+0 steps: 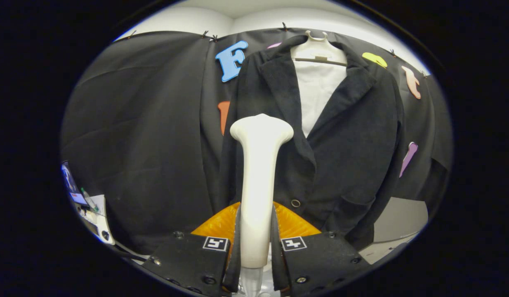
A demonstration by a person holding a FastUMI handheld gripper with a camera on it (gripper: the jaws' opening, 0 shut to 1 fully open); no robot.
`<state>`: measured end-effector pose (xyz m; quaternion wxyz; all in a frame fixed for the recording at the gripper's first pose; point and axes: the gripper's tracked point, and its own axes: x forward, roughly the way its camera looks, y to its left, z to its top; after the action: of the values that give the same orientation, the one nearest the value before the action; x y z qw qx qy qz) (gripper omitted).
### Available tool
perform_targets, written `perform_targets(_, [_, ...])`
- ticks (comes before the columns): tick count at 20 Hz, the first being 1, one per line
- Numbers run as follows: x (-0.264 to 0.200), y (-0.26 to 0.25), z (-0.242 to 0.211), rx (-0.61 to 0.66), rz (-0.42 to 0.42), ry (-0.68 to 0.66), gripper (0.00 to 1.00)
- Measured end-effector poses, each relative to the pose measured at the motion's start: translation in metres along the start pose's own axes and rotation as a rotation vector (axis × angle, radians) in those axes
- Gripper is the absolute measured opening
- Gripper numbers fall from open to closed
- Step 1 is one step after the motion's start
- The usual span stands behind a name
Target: Iron the clothes twice with a garment steamer, once on the left side and once on the right side.
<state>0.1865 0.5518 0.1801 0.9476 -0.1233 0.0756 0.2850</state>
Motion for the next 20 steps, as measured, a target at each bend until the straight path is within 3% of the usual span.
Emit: perform_targets(20, [0.009, -0.017, -0.104, 0.026, -0.006, 0.167, 0.33])
